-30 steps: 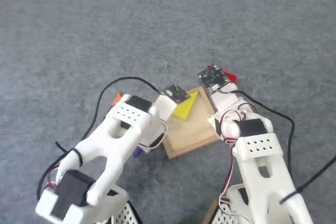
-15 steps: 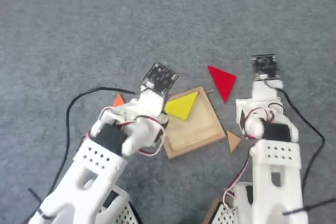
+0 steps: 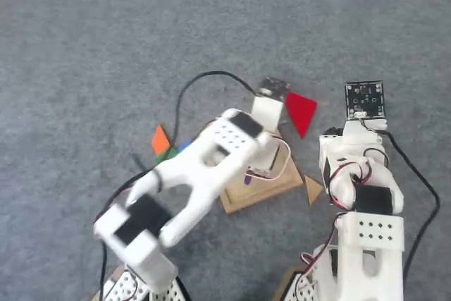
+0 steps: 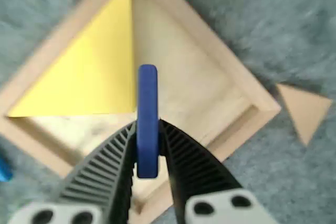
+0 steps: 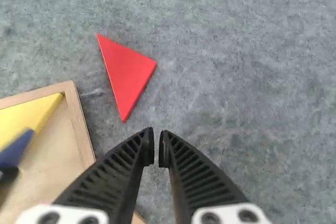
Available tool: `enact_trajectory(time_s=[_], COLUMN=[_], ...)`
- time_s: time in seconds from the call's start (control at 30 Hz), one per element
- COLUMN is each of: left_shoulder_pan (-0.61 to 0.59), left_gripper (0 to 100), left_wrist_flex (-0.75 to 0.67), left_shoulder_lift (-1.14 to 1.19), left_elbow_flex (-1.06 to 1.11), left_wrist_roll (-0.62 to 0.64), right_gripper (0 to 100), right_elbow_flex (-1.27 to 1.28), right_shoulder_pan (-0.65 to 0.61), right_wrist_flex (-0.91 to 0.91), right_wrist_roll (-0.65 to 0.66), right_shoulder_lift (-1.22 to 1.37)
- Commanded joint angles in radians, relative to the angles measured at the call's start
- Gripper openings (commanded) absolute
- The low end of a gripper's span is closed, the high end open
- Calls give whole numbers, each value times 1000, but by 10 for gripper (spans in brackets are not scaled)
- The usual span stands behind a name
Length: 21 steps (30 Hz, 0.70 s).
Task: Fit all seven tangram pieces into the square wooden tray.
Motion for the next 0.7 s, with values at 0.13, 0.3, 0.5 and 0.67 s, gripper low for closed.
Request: enact_trajectory(time_s=[0.13, 0.3, 0.5, 0.67], left_shoulder_pan=[49, 48, 54, 51], left_gripper=[11, 12, 82, 284], left_wrist_flex=[14, -38, 2, 166], left_shoulder_lift=[192, 192, 193, 193], left_elbow_flex=[-170, -173, -202, -305], left_wrist_roll=[28, 71, 98, 95], right_gripper=[38, 38, 38, 38], right_elbow_flex=[-12, -12, -12, -12], right_shoulder_pan=[18, 18, 18, 13], right_wrist_flex=[-22, -22, -22, -22], right_wrist_roll=[-11, -11, -6, -5], right_shoulder_lift=[-33, -33, -33, -33])
